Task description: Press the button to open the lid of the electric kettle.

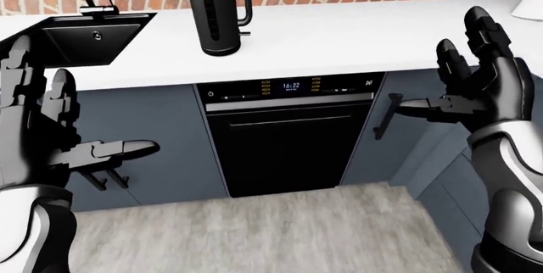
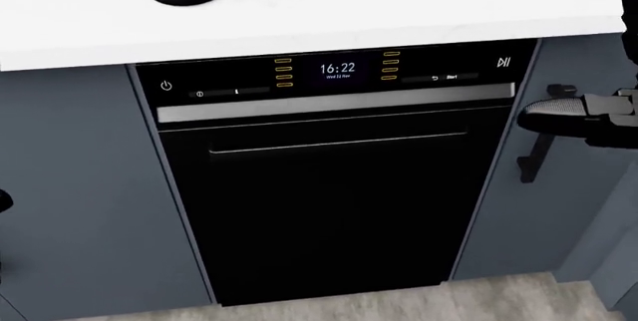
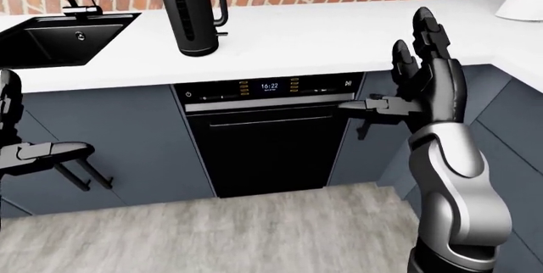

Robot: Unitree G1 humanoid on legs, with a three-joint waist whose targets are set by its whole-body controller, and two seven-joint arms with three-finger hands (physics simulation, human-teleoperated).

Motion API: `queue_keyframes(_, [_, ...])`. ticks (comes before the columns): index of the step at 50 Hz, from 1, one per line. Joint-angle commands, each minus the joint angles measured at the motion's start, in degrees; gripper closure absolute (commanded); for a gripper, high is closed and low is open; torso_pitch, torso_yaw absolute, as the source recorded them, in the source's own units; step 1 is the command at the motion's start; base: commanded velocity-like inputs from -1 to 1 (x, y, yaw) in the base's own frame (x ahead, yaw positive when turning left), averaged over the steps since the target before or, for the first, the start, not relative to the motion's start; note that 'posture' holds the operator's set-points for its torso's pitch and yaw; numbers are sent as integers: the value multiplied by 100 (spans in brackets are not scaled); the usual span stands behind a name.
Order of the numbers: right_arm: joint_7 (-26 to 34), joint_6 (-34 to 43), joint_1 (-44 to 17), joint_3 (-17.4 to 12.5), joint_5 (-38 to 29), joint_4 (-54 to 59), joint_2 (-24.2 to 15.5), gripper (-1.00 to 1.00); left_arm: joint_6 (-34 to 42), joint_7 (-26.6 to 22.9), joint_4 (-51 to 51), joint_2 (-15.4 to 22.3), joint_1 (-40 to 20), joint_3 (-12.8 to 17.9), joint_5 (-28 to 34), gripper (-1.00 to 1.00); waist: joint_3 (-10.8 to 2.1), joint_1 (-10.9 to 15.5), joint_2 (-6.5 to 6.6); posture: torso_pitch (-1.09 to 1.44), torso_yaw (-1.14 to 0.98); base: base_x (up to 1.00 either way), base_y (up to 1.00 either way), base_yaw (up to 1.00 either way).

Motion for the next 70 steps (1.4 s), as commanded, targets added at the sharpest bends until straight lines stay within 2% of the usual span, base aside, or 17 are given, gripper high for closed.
queue_keyframes(1, [-13,-143,-98,-65,-6,-114,-74,-100,-114,4,-128,57,-111,-5,-47,-100,-57,-10,-83,0,0,23,22,0])
queue_keyframes(2, [-14,-137,-104,-60,-5,-117,-74,-100,-96,15,-132,71,-128,-2,-58,-100,-135,-20,-312,0,0,23,23,0])
queue_keyframes(10, [-12,-131,-143,-84,-17,-99,-112,-100,-46,83,-130,124,-175,19,-143,-100,-88,-169,8,0,0,24,23,0])
queue_keyframes(14, [-19,-129,-129,-64,-22,-126,-98,-100,-68,79,-127,125,-151,27,-162,-100,-94,-226,383,0,0,25,24,0])
queue_keyframes(16, [-22,-114,-138,-62,-21,-139,-102,-100,-62,83,-130,133,-155,33,-171,-100,-357,-236,817,0,0,25,23,0])
queue_keyframes(17, [-20,-115,-132,-58,-29,-143,-101,-100,-66,84,-128,143,-153,48,-173,-100,-153,-155,575,0,0,24,23,0])
queue_keyframes(18, [-14,-125,-119,-46,-51,-141,-96,-100,-46,89,-144,159,-161,81,-195,-100,-84,-159,655,0,0,27,44,0])
queue_keyframes(26, [-6,-112,-114,-61,-56,-154,-75,-100,-65,95,-163,146,-133,44,-179,-100,-103,-42,-303,0,0,28,47,0])
queue_keyframes(27, [-6,-110,-114,-61,-56,-157,-76,-100,-65,92,-164,148,-131,47,-178,-100,-64,-138,-120,0,0,29,48,0])
queue_keyframes(34, [-5,-103,-127,-72,-44,-150,-85,-100,-13,102,-207,164,-152,64,-194,-100,-106,-187,-46,0,0,28,46,0])
queue_keyframes(39, [-8,-104,-125,-62,-49,-151,-83,-100,-25,100,-190,158,-146,63,-194,-100,-256,-227,669,0,0,29,44,0])
queue_keyframes(46, [-7,-137,-111,-54,-59,-137,-60,-100,-35,85,-193,160,-137,69,-193,-100,-119,-68,343,0,0,29,39,0])
queue_keyframes(53, [-22,-146,-113,-57,-52,-123,-52,-100,-43,79,-190,161,-139,63,-185,-100,-156,-88,398,0,0,29,4,0])
queue_keyframes(64, [-239,-33,-175,-193,356,11,-80,-100,-28,81,-204,163,-157,51,-177,-100,-171,-48,84,0,0,29,0,0])
queue_keyframes(65, [-267,-74,-172,-185,367,42,-103,-100,-20,83,-213,163,-159,55,-183,-100,-164,-66,258,0,0,29,0,0])
queue_keyframes(67, [-311,-82,-178,-187,430,70,-135,-100,-12,88,-217,170,-169,55,-184,-100,9,-82,6,0,0,25,0,0])
queue_keyframes(70, [-311,-129,-126,-138,426,40,-148,-100,-35,87,-205,161,-159,47,-172,-100,-128,-133,-51,0,0,24,0,0])
